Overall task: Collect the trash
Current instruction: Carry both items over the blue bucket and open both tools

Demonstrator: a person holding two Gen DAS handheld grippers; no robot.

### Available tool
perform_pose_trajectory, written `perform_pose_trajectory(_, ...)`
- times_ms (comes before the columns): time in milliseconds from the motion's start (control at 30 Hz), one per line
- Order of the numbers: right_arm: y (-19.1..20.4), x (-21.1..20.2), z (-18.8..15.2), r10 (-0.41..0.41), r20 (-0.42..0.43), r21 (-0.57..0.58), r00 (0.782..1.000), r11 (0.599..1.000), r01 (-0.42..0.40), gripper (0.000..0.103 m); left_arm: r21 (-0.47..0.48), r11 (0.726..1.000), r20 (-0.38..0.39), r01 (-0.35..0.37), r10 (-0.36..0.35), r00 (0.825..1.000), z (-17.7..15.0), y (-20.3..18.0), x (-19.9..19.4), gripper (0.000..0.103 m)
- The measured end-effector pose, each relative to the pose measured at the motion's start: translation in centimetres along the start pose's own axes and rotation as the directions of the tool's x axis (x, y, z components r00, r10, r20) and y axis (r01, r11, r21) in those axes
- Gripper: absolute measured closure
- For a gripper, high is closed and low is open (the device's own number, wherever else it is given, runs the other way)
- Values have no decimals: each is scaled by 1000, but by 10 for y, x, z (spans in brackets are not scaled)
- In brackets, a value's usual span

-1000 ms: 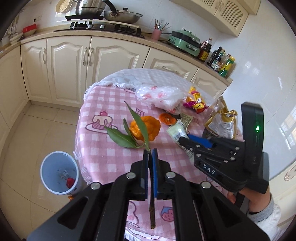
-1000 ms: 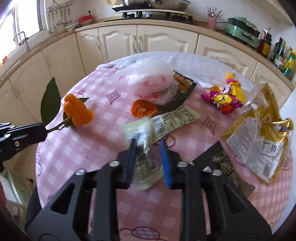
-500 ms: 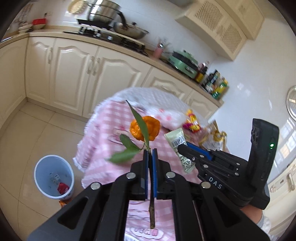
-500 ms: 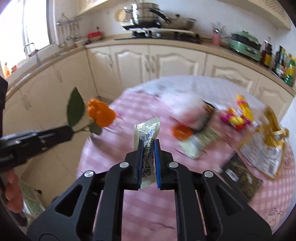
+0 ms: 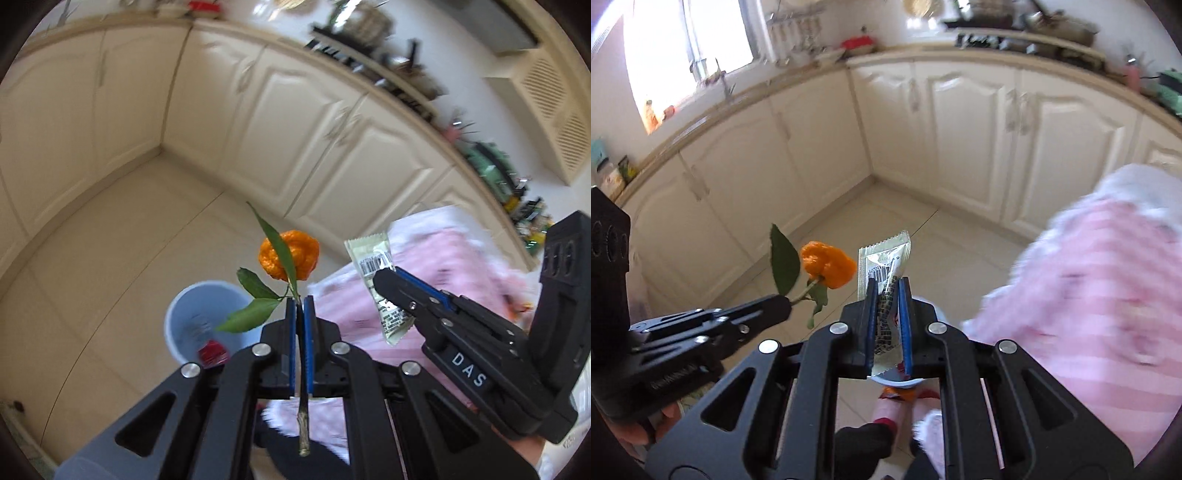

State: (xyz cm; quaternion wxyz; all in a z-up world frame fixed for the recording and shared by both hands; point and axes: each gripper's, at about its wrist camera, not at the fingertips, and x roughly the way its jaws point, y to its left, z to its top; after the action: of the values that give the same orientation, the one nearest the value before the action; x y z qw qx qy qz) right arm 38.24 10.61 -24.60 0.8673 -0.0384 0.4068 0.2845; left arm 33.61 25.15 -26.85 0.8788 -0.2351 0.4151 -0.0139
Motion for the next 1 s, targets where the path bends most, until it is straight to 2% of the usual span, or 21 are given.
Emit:
perform_pose_trajectory(100,9,41,-5,-16,-43,2,999,1000,16,92,-34,999,-54,-39,37,998,4,29,35,100)
perform_pose_trajectory(267,1,88,-10,-53,-94,36,994,998,57,91,-60,997,-93,-40,34,995,13,55,79,97)
perform_pose_trajectory(333,-5,102,-11,-60,-114,56,992,996,67,91,-74,996,-91,-46,39,995,17,60,90,82)
perform_pose_trajectory(367,-7,105,-12,-60,-119,64,991,996,68,91,-73,996,-91,-56,49,995,19,62,95,69)
perform_pose_trajectory(400,-9,108,-13,-62,-124,69,990,995,71,91,-72,996,-86,-61,54,995,20,64,97,65)
perform_pose_trajectory(600,-11,118,-13,-47,-138,84,989,995,59,91,-96,991,-77,-99,91,993,22,71,100,57)
perform_pose_trajectory(800,-3,119,-8,-23,-125,84,992,996,34,91,-122,984,-82,-126,117,990,15,85,90,56)
perform_pose_trajectory(1000,3,115,1,-13,-96,82,995,996,21,91,-135,982,-46,-130,125,991,18,83,74,54)
